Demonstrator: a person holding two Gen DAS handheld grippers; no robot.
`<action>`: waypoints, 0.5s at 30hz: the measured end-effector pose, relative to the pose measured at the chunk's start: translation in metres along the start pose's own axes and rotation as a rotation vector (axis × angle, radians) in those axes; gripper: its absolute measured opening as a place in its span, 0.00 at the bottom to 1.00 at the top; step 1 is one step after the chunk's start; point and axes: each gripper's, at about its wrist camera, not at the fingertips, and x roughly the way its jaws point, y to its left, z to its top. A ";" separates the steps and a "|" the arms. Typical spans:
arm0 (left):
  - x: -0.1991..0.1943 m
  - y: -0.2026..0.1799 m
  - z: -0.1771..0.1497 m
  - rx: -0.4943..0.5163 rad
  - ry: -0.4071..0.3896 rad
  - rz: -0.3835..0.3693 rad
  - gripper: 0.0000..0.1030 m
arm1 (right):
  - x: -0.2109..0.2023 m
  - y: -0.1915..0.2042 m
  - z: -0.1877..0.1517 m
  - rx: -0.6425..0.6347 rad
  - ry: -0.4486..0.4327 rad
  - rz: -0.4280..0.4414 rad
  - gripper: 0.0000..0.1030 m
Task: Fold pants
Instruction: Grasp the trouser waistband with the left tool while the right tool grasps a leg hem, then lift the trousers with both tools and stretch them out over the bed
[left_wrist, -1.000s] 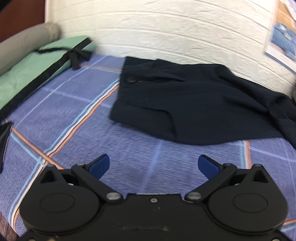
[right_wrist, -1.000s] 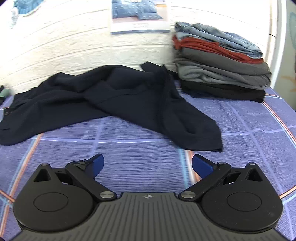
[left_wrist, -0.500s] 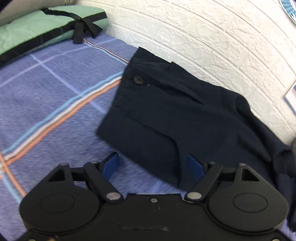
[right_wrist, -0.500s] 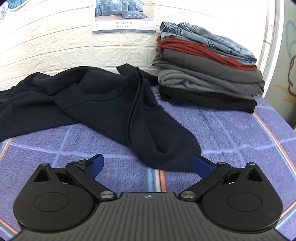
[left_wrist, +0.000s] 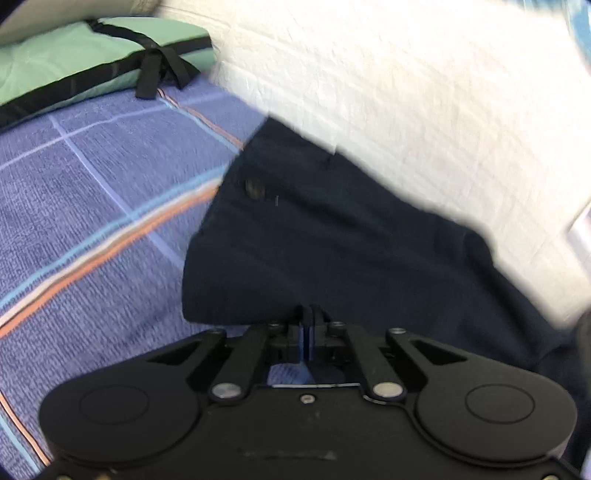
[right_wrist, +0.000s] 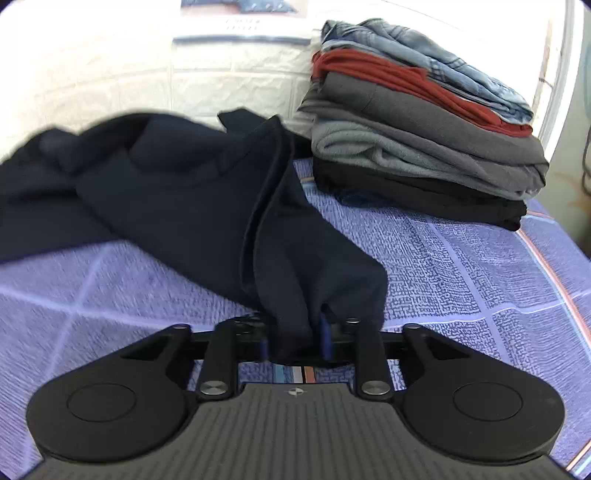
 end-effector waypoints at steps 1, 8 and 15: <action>-0.010 0.002 0.007 -0.014 -0.019 -0.011 0.03 | -0.005 -0.001 0.002 -0.004 -0.014 0.004 0.25; -0.081 0.034 0.060 -0.060 -0.144 -0.012 0.02 | -0.064 -0.025 0.028 0.013 -0.140 0.013 0.23; -0.154 0.083 0.094 -0.058 -0.234 0.061 0.02 | -0.129 -0.063 0.026 0.088 -0.177 0.010 0.21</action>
